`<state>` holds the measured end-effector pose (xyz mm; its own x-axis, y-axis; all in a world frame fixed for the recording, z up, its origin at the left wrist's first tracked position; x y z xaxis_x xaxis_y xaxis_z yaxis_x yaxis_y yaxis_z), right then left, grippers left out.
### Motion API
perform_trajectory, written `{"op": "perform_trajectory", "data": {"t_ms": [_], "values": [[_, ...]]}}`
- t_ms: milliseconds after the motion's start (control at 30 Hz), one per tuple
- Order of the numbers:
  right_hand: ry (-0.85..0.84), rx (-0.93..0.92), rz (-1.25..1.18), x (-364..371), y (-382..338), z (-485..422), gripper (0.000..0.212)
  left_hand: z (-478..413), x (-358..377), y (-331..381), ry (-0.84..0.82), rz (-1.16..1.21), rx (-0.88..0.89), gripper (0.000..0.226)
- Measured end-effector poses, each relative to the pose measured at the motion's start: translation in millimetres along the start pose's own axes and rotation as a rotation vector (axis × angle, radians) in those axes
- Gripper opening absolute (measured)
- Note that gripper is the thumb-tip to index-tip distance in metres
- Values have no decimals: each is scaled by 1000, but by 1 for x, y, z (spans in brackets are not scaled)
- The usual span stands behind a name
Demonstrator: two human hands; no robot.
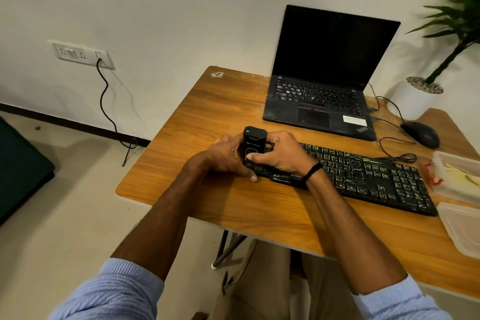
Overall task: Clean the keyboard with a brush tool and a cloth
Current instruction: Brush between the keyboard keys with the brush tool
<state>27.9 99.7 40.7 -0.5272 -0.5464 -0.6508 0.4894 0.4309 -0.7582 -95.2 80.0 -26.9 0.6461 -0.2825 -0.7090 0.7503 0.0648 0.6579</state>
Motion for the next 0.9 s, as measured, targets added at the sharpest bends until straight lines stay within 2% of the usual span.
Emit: {"op": "perform_trajectory", "data": {"t_ms": [100, 200, 300, 367, 533, 600, 667, 767, 800, 900], "values": [[28, -28, 64, 19, -13, -7, 38, -3, 2, -3, 3, 76, 60, 100], [26, -9, 31, 7, -6, -3, 36, -1, 0, 1, -7, 31, 60, 90], [-10, 15, 46, -16, 5, 10, 36, 4, -1, 0, -24, -21, -17, 122], [2, 31, 18, -19, 7, 13, 33, 6, -1, 2, -26, -33, -32, 128], [113, -36, 41, 16, -15, -4, 34, -1, 0, -1, -7, 46, 34, 92], [163, -17, -7, 7, -11, -2, 33, -2, 1, -5, -24, 37, 9, 88], [67, 14, -48, 2, 2, 2, 33, 2, -1, -1, -14, 7, 6, 96], [-110, 1, -161, 2, 9, 9, 30, 5, -1, -1, -25, -3, -16, 122], [-65, -3, -152, -2, 8, 9, 29, 5, -2, 0, -24, -10, -13, 126], [241, 6, -41, -23, 7, 11, 27, 7, -1, 2, -19, -33, -8, 129]]}}
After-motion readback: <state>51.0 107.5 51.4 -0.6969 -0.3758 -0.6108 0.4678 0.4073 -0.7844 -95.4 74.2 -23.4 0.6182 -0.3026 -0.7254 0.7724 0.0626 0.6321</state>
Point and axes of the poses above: each hand's wrist, its own z-axis away from the middle knuckle, its own x-axis out of the palm, y = z × x, the point moved 10 cm from there along -z, towards the middle knuckle, and after that the axes turned 4 degrees about -y, right-handed, at the moved point
